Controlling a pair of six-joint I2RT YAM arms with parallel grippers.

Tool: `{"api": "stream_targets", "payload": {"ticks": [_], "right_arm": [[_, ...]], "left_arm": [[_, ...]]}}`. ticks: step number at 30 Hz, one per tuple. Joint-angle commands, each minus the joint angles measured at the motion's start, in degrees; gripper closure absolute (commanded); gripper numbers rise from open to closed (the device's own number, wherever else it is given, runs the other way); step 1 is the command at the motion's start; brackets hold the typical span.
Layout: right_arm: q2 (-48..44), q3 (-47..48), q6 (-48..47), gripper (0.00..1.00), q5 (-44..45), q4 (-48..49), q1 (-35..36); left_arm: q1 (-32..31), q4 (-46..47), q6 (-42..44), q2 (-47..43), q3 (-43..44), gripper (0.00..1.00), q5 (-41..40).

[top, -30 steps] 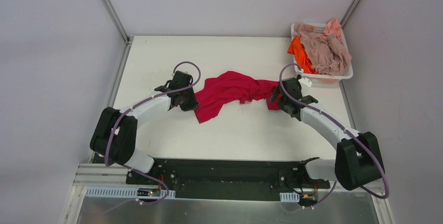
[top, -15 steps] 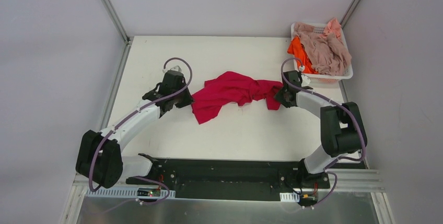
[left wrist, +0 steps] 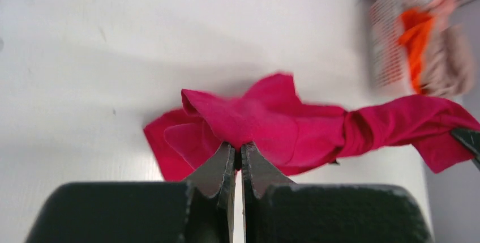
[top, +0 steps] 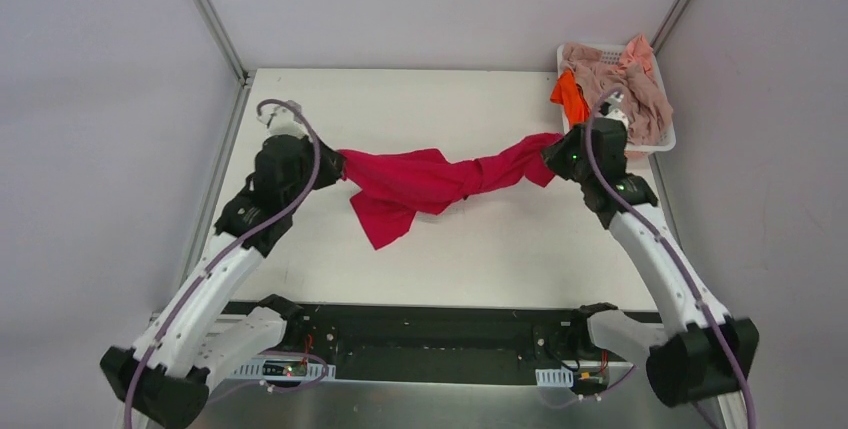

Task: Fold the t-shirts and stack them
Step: Flatten out the tshirt

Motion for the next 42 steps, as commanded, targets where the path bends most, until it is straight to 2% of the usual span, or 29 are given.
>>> {"api": "stream_targets", "payload": {"ticks": [1, 4, 8, 11, 16, 19, 24, 29, 30, 32, 34, 35, 39, 42], "right_arm": [[-13.91, 8.11, -5.6, 1.0, -4.32, -5.83, 0.16], [-18.67, 14.82, -7.46, 1.0, -5.24, -9.99, 0.18], [-21.64, 24.8, -8.52, 1.0, -3.49, -14.09, 0.17], [-22.8, 30.3, -8.58, 1.0, -4.66, -15.1, 0.17], [-22.42, 39.45, -9.7, 1.0, -11.42, -18.18, 0.2], [-20.28, 43.45, -11.25, 1.0, -9.54, -20.39, 0.15], [-14.39, 46.36, -13.57, 1.0, -6.91, -19.99, 0.13], [-5.49, 44.19, -15.22, 1.0, -5.68, -13.02, 0.11], [-3.64, 43.16, -15.69, 1.0, -5.84, -10.19, 0.15], [0.97, 42.62, -15.81, 1.0, -7.62, -4.39, 0.14], [7.1, 46.42, -16.62, 1.0, -6.91, -1.4, 0.13], [10.64, 49.62, -16.85, 1.0, -5.11, -0.36, 0.14], [23.85, 69.8, -15.76, 1.0, -5.83, -1.91, 0.15], [29.72, 79.51, -14.19, 1.0, -8.08, -4.27, 0.1]], "left_arm": [[-0.23, -1.01, 3.62, -10.55, 7.34, 1.0, -6.07], [-0.23, -3.5, 4.96, -15.22, 13.43, 1.0, -7.23], [-0.23, -7.12, 6.73, -16.98, 22.57, 1.0, -6.8], [-0.23, -9.74, 7.64, -16.6, 29.23, 1.0, -5.66], [-0.23, -12.35, 9.18, -14.93, 38.28, 1.0, -3.05], [-0.23, -12.94, 10.13, -13.23, 40.97, 1.0, -4.79], [-0.23, -13.95, 11.36, -5.17, 43.98, 1.0, -10.03], [0.64, -14.92, 14.58, 9.01, 49.0, 1.0, -17.67], [2.09, -15.1, 14.8, 13.0, 50.73, 1.0, -15.75], [8.84, -15.72, 12.34, 18.4, 54.37, 1.0, -6.48], [17.63, -15.83, 8.34, 24.01, 59.84, 1.0, 1.92], [19.45, -16.16, 8.09, 26.95, 62.96, 1.0, 3.16], [21.86, -18.35, 10.45, 34.93, 77.2, 1.0, 6.54], [22.24, -19.01, 11.14, 35.6, 82.31, 1.0, 7.47]]}}
